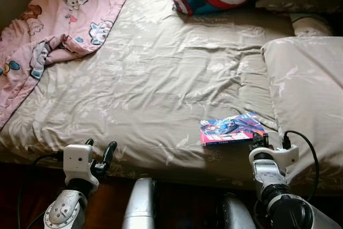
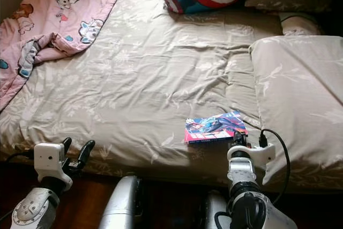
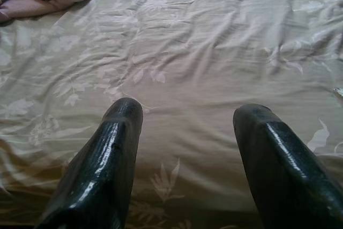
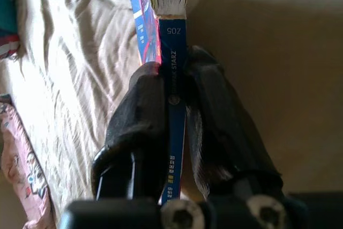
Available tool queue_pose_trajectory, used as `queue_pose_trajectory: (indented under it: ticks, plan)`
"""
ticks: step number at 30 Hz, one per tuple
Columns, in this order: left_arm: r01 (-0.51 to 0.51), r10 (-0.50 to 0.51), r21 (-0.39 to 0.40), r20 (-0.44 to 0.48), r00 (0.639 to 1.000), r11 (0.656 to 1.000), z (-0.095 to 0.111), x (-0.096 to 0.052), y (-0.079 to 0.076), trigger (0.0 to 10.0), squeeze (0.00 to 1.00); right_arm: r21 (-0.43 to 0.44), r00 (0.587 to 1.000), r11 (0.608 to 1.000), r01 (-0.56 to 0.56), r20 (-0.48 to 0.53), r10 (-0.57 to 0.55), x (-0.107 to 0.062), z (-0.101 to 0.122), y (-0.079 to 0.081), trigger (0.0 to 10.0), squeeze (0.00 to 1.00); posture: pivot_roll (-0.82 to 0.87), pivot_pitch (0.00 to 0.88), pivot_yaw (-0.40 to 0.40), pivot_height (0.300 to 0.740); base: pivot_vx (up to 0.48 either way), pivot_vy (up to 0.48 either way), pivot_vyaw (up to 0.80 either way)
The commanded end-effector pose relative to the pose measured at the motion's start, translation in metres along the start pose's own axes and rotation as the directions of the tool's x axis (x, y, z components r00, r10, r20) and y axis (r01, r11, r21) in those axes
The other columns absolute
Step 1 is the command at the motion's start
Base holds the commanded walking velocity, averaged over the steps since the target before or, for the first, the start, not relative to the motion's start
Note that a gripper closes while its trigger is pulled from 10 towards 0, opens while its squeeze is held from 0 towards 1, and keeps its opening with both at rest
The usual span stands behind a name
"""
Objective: Clean up the room
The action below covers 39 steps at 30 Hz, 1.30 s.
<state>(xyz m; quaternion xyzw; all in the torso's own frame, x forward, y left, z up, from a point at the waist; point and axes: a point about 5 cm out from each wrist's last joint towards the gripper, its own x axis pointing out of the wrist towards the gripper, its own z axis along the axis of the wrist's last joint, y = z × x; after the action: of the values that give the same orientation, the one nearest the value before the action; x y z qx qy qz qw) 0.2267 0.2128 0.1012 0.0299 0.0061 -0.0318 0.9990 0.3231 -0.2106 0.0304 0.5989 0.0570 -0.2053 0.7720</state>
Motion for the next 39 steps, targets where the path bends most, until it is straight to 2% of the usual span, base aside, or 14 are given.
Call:
queue_pose_trajectory:
  ticks: [1, 8, 15, 16, 17, 18, 19, 22, 30, 31, 35, 39]
  plan:
    - [0.007, -0.007, 0.015, -0.027, 1.0, 1.0, -0.001, -0.006, 0.003, 10.0, 0.0, 0.005, 0.998, 0.998, 0.059, -0.005, -0.059, -0.005, -0.002, -0.015, 10.0, 0.0, 0.29, 0.312, 0.074, 0.645, 0.0, 0.0, 0.0]
    - [0.012, -0.01, 0.036, -0.039, 0.999, 0.999, 0.001, -0.008, 0.006, 10.0, 0.0, -0.04, 0.994, 0.995, 0.093, -0.052, -0.095, -0.011, -0.015, -0.025, 10.0, 0.0, 0.31, 0.31, 0.076, 0.645, 0.0, 0.0, 0.0]
    - [0.004, -0.003, 0.046, -0.04, 0.999, 0.999, 0.003, -0.008, 0.01, 10.0, 0.0, -0.03, 0.992, 0.993, 0.111, -0.051, -0.112, -0.014, -0.018, -0.03, 10.0, 0.0, 0.31, 0.309, 0.079, 0.645, 0.0, 0.0, 0.0]
    - [0.005, -0.003, 0.047, -0.04, 0.999, 0.999, 0.003, -0.008, 0.009, 10.0, 0.0, -0.034, 0.992, 0.993, 0.112, -0.05, -0.113, -0.014, -0.017, -0.031, 10.0, 0.05, 0.31, 0.309, 0.078, 0.645, 0.0, 0.0, 0.0]
    - [0.005, -0.003, 0.047, -0.04, 0.999, 0.999, 0.003, -0.008, 0.009, 10.0, 0.0, -0.034, 0.992, 0.993, 0.112, -0.05, -0.113, -0.014, -0.017, -0.031, 10.0, 0.05, 0.31, 0.309, 0.078, 0.645, 0.0, 0.0, 0.0]
    - [0.006, -0.004, 0.047, -0.041, 0.999, 0.999, 0.003, -0.008, 0.009, 10.0, 0.0, -0.04, 0.992, 0.993, 0.112, -0.048, -0.114, -0.014, -0.017, -0.031, 10.0, 0.16, 0.31, 0.309, 0.078, 0.645, 0.0, 0.0, 0.0]
    - [0.008, -0.006, 0.047, -0.042, 0.999, 0.999, 0.003, -0.008, 0.009, 10.0, 0.0, -0.045, 0.992, 0.993, 0.113, -0.046, -0.115, -0.014, -0.016, -0.031, 10.0, 0.48, 0.31, 0.309, 0.078, 0.645, 0.0, 0.0, 0.0]
    - [0.007, -0.005, 0.047, -0.045, 0.999, 0.999, 0.002, -0.008, 0.009, 10.0, 0.0, -0.033, 0.993, 0.993, 0.114, -0.035, -0.115, -0.013, -0.014, -0.032, 10.0, 0.53, 0.31, 0.305, 0.074, 0.645, 0.0, 0.0, 0.0]
    - [0.001, 0.001, 0.05, -0.047, 0.999, 0.999, 0.001, -0.008, 0.009, 10.0, 0.0, -0.063, 0.989, 0.989, 0.137, -0.045, -0.14, -0.015, -0.015, -0.036, 10.0, 0.44, 0.3, 0.304, 0.069, 0.645, 0.0, 0.0, 0.0]
    - [0.001, 0.002, 0.049, -0.047, 0.999, 0.999, 0.001, -0.008, 0.009, 10.0, 0.0, -0.063, 0.989, 0.988, 0.138, -0.048, -0.141, -0.016, -0.016, -0.037, 10.0, 0.31, 0.3, 0.304, 0.069, 0.645, 0.0, 0.0, 0.0]
    - [-0.002, 0.005, 0.049, -0.046, 0.999, 0.999, 0.001, -0.007, 0.01, 10.0, 0.0, -0.065, 0.986, 0.986, 0.152, -0.055, -0.156, -0.019, -0.019, -0.043, 10.0, 0.32, 0.3, 0.303, 0.067, 0.645, 0.0, 0.0, 0.0]
    - [-0.004, 0.006, 0.048, -0.045, 0.999, 0.999, 0.001, -0.006, 0.009, 10.0, 0.0, -0.108, 0.98, 0.978, 0.181, -0.061, -0.188, -0.022, -0.02, -0.05, 10.0, 0.29, 0.3, 0.3, 0.064, 0.645, 0.0, 0.0, 0.0]
